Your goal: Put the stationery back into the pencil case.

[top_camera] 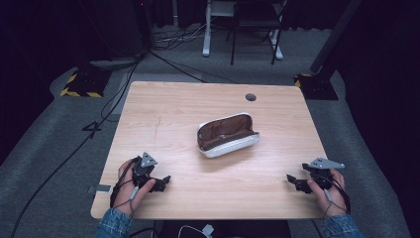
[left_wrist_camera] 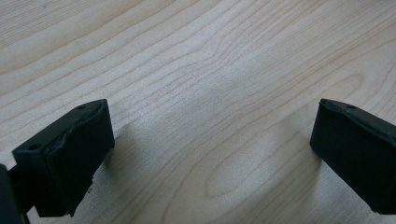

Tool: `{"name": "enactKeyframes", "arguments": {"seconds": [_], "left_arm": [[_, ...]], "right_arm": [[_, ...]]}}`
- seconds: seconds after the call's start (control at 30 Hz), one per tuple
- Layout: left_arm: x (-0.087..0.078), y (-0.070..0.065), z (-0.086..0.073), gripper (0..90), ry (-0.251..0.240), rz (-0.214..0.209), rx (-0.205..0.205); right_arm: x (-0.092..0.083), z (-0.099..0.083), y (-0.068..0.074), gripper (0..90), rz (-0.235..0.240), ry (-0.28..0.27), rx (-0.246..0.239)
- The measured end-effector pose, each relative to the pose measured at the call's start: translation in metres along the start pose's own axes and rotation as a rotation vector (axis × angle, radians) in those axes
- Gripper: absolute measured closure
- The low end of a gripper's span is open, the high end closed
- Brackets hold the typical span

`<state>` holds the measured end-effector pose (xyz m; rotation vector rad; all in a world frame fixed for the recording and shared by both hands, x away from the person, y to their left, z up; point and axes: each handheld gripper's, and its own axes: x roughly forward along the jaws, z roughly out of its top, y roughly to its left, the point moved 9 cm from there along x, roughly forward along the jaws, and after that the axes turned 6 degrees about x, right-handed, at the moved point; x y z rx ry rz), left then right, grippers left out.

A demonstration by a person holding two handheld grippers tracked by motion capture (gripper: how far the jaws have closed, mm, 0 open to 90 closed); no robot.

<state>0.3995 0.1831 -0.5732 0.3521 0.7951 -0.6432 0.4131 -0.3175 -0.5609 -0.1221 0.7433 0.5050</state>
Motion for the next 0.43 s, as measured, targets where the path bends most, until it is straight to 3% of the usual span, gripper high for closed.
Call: {"name": "enactKeyframes", "arguments": {"seconds": [0.43], "left_arm": [[0.0004, -0.0003, 0.0003, 0.1, -0.001, -0.001, -0.004]], "right_arm": [[0.0035, -0.0034, -0.0017, 13.3, -0.001, 0.009, 0.007]]}}
